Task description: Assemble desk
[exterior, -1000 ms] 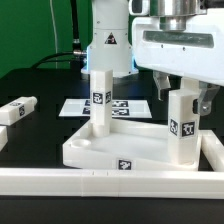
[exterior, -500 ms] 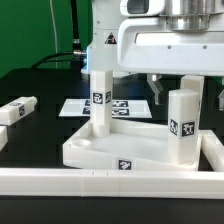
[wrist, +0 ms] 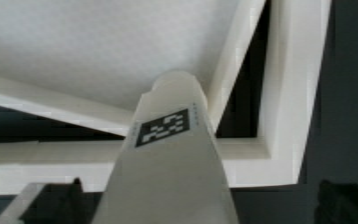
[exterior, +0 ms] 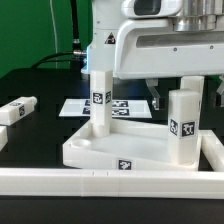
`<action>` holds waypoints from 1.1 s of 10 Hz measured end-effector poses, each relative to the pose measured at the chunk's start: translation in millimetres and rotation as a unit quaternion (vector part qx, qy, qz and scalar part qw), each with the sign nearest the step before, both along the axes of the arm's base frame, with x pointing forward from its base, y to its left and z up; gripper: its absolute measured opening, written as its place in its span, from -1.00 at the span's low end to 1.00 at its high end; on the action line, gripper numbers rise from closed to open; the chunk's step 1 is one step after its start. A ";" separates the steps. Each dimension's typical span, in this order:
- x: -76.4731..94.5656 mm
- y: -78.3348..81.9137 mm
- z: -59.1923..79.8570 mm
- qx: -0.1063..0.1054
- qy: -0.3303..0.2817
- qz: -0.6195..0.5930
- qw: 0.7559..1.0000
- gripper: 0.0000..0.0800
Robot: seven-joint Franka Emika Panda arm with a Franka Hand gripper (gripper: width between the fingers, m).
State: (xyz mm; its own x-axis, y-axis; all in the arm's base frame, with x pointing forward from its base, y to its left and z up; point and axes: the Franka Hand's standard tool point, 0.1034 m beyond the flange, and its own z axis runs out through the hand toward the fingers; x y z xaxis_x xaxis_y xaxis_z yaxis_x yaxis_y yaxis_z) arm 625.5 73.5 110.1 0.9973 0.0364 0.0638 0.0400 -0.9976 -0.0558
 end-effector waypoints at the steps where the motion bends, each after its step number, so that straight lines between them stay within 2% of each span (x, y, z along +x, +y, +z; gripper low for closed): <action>1: 0.1 -1.0 0.0 -0.002 -0.002 0.034 0.999 0.62; 2: 0.1 -1.3 -0.1 -0.003 -0.003 0.047 0.999 0.62; 3: 0.2 -1.3 -0.1 -0.003 -0.003 0.047 0.999 0.39; 4: 0.2 -1.4 -0.1 -0.003 -0.003 0.046 0.999 -0.05; 5: 0.2 -1.5 -0.1 -0.003 -0.003 0.046 0.999 -0.05; 6: 0.2 -1.5 -0.1 -0.003 -0.003 0.042 0.999 -0.28; 9: 0.2 -1.5 -0.1 -0.002 -0.003 0.034 0.999 -0.28; 11: 0.9 -2.7 0.1 0.009 0.006 -0.079 0.997 -0.28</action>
Offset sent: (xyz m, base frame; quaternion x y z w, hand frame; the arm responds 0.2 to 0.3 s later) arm 0.0000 0.0000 0.0000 0.0000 0.0000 0.0000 1.0000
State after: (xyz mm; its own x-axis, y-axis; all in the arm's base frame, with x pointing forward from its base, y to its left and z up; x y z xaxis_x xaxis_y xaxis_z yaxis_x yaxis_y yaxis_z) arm 626.4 70.8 110.2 0.9912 -0.1222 0.0515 -0.1183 -0.9903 -0.0736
